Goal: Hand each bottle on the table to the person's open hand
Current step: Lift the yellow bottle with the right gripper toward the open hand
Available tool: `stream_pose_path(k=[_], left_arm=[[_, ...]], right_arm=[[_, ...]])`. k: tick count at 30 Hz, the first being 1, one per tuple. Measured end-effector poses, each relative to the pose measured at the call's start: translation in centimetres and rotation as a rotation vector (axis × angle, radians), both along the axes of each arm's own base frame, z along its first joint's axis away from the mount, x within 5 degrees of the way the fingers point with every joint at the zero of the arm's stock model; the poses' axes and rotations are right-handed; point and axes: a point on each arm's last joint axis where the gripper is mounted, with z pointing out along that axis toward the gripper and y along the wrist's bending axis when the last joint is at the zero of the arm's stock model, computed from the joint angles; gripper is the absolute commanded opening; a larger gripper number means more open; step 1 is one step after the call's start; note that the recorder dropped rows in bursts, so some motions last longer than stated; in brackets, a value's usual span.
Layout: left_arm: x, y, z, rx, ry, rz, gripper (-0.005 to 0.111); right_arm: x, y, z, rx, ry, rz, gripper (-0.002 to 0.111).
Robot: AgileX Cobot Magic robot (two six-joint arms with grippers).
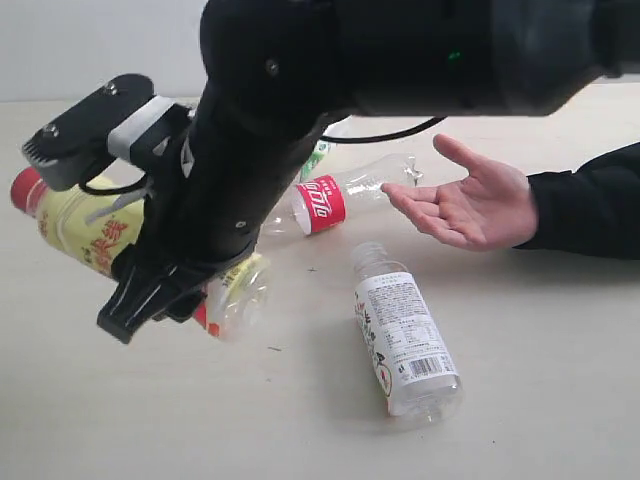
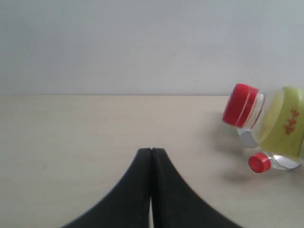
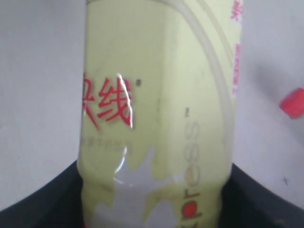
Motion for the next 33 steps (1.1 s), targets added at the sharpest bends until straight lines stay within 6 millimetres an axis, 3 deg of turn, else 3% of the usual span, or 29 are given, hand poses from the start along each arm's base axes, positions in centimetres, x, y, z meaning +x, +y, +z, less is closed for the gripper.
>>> stream_pose_path(k=[5,10,13,19,22,28,33], left_arm=[[0.0,0.0,0.0,0.0,0.0,0.0,0.0],[0.0,0.0,0.0,0.0,0.0,0.0,0.0],[0.0,0.0,0.0,0.0,0.0,0.0,0.0],[0.0,0.0,0.0,0.0,0.0,0.0,0.0],[0.0,0.0,0.0,0.0,0.0,0.0,0.0],[0.0,0.0,0.0,0.0,0.0,0.0,0.0],[0.0,0.0,0.0,0.0,0.0,0.0,0.0]], right_arm=[[2.3,-4.0,2.4,-0.05,-0.007,-0.161,0.0],[4.3,-9.3,5.1,-0.029,-0.015,-0.338,0.0],[5.1,-12.7,5.5,-0.023,-0.008,-0.447,0.0],[6.5,-19.5,3.3,-0.076,0.065,-0.69,0.0],[6.6,-21.7,1.5,-0.107,0.098,-0.763,0.0],[6.8,-23.8,-1.4,-0.066,0.083,-0.86,0.0],[7.2,-23.6,-1.7,0.014,0.037,-0.894,0.0]])
